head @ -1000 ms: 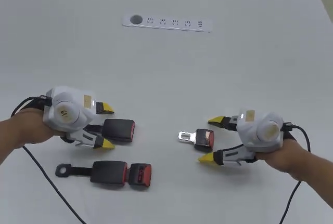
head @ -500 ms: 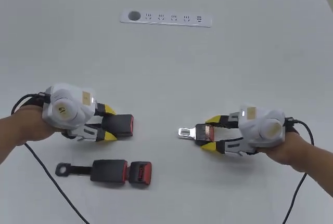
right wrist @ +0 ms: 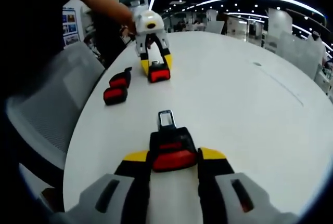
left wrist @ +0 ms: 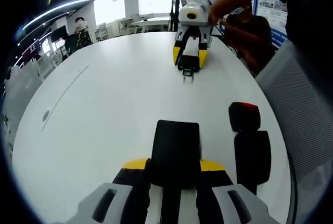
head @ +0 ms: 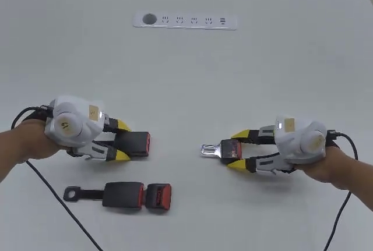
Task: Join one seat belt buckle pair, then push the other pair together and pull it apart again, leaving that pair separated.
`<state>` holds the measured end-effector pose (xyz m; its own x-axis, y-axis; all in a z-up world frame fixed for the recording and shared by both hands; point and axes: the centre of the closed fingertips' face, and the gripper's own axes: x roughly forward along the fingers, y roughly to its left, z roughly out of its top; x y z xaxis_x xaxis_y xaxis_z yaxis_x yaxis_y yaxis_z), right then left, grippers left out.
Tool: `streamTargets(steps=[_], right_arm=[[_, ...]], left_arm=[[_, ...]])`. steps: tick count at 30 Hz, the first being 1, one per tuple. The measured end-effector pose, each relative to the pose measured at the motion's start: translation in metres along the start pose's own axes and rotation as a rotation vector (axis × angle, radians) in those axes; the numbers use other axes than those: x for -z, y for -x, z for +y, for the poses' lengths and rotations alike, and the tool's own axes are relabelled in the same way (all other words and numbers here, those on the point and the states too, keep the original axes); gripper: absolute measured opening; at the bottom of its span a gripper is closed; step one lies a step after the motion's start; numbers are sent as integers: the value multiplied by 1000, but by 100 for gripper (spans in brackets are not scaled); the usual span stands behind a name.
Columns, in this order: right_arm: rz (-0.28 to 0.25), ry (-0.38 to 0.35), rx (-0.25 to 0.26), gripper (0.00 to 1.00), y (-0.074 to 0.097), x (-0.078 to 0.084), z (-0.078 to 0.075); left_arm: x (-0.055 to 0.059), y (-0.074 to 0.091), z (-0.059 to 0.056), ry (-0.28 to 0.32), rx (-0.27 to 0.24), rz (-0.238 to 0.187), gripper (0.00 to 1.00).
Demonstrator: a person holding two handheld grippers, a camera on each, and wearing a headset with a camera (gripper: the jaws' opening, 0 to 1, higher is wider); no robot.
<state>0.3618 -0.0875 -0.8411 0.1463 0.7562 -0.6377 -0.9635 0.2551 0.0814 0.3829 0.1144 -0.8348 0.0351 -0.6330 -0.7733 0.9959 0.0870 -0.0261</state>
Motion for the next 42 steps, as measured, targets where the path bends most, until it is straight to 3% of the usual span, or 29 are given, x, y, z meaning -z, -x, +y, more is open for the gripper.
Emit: streamTargets(steps=[19, 30, 42], right_arm=[[-53, -5, 7, 36, -36, -31, 4], [-70, 2, -8, 35, -70, -57, 12], [-65, 6, -2, 35, -90, -72, 17]], left_arm=[[1, -2, -1, -6, 12, 7, 35], [1, -2, -2, -7, 14, 11, 35], [2, -2, -3, -11, 20, 20, 35]])
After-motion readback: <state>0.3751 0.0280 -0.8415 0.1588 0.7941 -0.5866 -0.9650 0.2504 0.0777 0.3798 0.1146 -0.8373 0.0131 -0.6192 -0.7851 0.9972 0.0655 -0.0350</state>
